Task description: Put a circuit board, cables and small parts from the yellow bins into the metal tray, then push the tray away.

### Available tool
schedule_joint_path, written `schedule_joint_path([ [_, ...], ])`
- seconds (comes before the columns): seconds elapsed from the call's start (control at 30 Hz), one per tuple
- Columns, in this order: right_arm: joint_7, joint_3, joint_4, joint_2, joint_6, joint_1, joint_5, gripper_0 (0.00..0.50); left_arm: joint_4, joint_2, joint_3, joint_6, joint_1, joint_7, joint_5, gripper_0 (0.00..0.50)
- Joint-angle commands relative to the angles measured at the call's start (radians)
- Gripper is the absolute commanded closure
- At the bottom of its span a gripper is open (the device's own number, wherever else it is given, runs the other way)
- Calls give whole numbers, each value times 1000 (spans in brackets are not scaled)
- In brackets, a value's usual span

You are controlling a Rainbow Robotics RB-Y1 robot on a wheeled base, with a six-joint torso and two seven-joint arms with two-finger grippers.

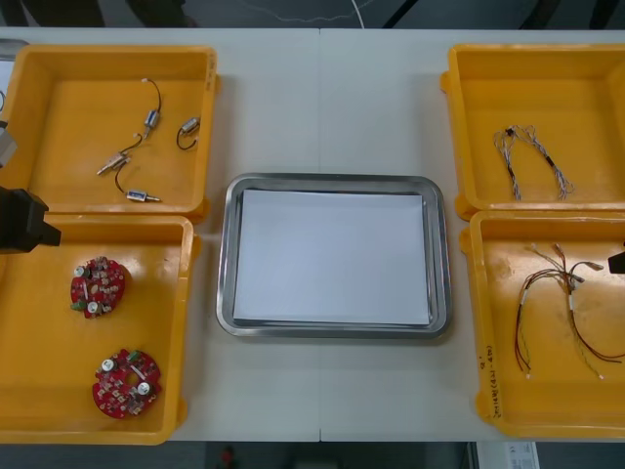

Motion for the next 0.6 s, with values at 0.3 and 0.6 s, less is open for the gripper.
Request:
schedule_joint_path([
  [0.3,-15,-29,-9,-33,3,17,-7,0,-29,47,30,-8,17,-61,-1,0],
  [0.6,-15,-29,-9,-33,3,17,-7,0,-29,47,30,-8,17,-61,-1,0],
])
